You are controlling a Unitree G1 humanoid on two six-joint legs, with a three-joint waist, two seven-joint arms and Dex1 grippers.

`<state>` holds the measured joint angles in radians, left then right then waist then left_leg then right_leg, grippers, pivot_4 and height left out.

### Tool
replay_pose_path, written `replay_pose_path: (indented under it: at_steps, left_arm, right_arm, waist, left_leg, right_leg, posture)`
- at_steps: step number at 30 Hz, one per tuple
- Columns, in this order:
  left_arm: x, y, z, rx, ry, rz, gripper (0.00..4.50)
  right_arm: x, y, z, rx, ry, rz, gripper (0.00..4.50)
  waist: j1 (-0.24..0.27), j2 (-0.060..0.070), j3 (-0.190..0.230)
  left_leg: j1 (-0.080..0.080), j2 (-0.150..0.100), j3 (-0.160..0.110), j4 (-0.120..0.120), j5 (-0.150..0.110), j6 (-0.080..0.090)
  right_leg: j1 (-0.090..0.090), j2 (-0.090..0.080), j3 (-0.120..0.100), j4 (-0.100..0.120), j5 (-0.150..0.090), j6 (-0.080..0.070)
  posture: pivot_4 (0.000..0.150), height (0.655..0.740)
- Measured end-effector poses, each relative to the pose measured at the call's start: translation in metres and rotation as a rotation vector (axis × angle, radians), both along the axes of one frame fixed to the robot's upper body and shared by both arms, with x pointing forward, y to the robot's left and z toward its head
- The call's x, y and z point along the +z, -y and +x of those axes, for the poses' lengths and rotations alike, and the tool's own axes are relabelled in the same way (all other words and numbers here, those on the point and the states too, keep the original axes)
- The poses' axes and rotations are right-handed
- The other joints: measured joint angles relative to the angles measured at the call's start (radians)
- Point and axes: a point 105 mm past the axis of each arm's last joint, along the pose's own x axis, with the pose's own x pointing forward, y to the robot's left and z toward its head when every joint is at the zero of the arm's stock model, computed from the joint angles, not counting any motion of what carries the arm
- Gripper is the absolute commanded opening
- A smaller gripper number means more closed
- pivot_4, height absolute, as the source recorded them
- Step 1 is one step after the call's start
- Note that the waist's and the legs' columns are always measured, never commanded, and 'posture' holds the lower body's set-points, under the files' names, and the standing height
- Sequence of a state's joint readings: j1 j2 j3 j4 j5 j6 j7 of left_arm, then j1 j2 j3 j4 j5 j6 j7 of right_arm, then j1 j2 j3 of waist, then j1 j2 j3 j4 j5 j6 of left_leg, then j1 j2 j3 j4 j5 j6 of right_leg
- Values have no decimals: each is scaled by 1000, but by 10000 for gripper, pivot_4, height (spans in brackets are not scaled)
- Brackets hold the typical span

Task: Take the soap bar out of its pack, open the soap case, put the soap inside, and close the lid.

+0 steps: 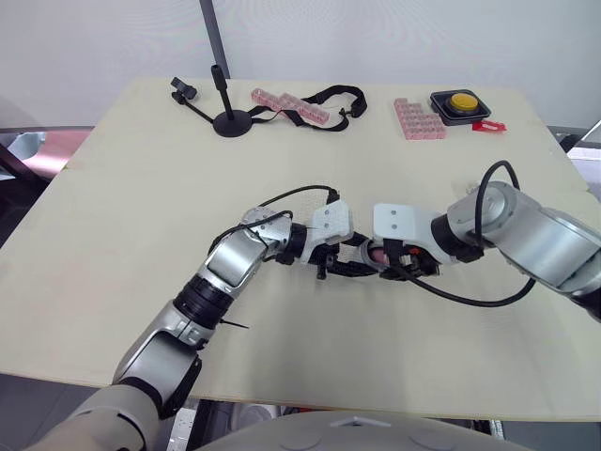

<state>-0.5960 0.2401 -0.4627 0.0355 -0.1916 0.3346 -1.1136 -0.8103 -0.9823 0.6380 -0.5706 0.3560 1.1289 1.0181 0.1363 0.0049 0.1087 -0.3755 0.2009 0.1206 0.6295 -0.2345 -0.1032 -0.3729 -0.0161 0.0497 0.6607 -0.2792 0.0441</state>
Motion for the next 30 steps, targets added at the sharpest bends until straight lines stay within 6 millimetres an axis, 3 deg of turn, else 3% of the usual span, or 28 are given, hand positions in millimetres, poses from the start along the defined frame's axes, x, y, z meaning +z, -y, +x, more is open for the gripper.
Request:
replay_pose_path:
  at_steps: [30]
  left_arm:
    - [-1,3,2,-14,48,6,19162]
  right_arm:
    - [-1,1,1,-11,-1,-9,20343]
  waist:
    - [0,0,0]
  left_leg:
    - [0,0,0,3,0,1]
  right_leg:
    - [0,-5,0,2,0,0]
  posture:
    - [1500,7400]
